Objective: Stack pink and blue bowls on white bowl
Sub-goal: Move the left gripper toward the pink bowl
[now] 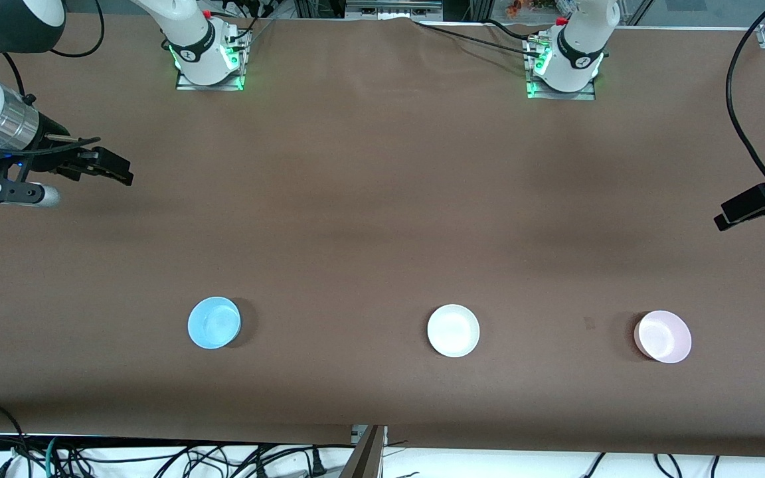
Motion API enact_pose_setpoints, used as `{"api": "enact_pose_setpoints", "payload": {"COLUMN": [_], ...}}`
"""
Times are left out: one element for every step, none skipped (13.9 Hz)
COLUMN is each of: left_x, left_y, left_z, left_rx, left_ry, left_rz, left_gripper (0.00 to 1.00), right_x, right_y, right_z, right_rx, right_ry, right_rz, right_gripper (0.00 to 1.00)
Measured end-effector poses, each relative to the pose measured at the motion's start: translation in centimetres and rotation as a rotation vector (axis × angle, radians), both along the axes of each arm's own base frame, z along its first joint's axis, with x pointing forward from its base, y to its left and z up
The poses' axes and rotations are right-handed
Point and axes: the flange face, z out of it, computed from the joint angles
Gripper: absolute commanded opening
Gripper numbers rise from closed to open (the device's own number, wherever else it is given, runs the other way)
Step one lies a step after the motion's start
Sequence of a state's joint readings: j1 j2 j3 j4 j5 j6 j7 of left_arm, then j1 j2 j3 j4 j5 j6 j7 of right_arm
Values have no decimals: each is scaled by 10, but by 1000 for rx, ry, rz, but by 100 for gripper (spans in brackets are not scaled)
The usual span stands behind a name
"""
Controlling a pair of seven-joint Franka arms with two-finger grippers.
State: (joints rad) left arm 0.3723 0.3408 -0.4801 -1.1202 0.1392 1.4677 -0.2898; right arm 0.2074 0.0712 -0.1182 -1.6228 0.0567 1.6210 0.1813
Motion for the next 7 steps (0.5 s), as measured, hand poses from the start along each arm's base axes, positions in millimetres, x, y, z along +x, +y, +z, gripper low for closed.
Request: {"api": "enact_pose_setpoints", "payload": {"left_x": [0,0,1,3,7,14,25], "left_y": [-1,-1,-1,3,12,29,50], "left_z": [0,-1,-3,-8,-20,-40,-68], "left_rx": [0,0,-1,-2,-4,-13,-26], "left_ry": [0,1,5,14,32,59,86], "left_rz": [-1,-2,-2,0,-5,-23,-44], "left_gripper": [100,100,100,100,100,100,100], "right_x": [0,0,0,0,0,0,0], "right_y": [0,0,0,0,1,1,1], "right_z": [0,0,0,0,0,1,1], "right_rx": [0,0,0,0,0,0,0], "right_ry": [0,-1,-1,-2,-2,-3,-4], "right_rz": [0,0,0,1,1,1,1], "right_gripper": [100,100,100,100,100,100,100]}}
